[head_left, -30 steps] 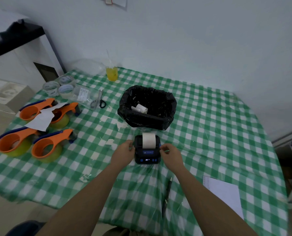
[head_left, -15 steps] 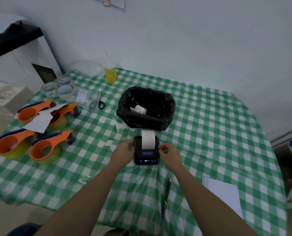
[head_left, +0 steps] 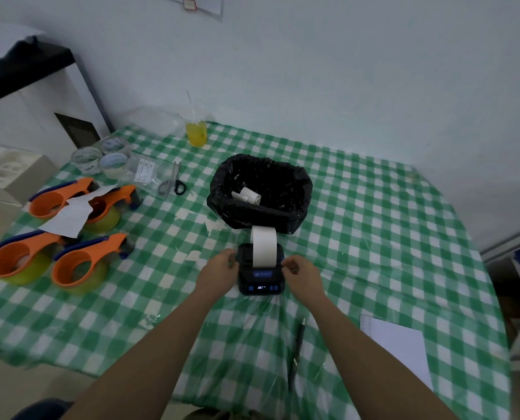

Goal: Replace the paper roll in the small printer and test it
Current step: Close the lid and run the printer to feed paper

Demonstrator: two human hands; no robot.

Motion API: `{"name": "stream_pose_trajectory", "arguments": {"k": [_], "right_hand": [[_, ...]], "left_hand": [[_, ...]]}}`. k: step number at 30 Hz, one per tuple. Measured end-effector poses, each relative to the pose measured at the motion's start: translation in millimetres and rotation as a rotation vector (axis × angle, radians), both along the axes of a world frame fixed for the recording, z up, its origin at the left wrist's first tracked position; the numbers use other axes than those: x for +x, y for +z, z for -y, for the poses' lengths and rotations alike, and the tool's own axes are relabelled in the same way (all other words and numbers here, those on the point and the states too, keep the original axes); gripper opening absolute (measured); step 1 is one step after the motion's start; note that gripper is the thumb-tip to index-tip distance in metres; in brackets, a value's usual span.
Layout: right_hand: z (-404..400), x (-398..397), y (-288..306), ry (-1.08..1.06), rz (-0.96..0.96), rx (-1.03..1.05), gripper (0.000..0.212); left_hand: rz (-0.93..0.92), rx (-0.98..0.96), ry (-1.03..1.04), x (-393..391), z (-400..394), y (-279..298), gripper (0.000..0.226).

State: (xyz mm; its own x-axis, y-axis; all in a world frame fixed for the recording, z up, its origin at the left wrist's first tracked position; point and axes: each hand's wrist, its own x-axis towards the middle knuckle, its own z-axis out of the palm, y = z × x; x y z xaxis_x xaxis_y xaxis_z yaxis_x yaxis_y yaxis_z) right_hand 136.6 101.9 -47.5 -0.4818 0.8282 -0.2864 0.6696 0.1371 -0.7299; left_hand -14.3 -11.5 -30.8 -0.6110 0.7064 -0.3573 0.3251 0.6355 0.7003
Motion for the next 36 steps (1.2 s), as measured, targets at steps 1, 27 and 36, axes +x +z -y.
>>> {"name": "stream_pose_trajectory", "arguments": {"k": [1, 27, 36], "right_hand": [[0.1, -0.6, -0.3, 0.0, 0.0, 0.001, 0.015], [-1.0, -2.0, -5.3, -0.015, 0.01, -0.014, 0.014], [-1.0, -3.0, -1.4, -0.02, -0.011, -0.03, 0.015]], "left_hand": [[-0.003, 0.001, -0.003, -0.3, -0.4, -0.1, 0.036], [0.006, 0.004, 0.002, -5.7, -2.4, -0.4, 0.036], [0.0, 0.024, 0.018, -6.7, -6.1, 2.4, 0.035]]}}
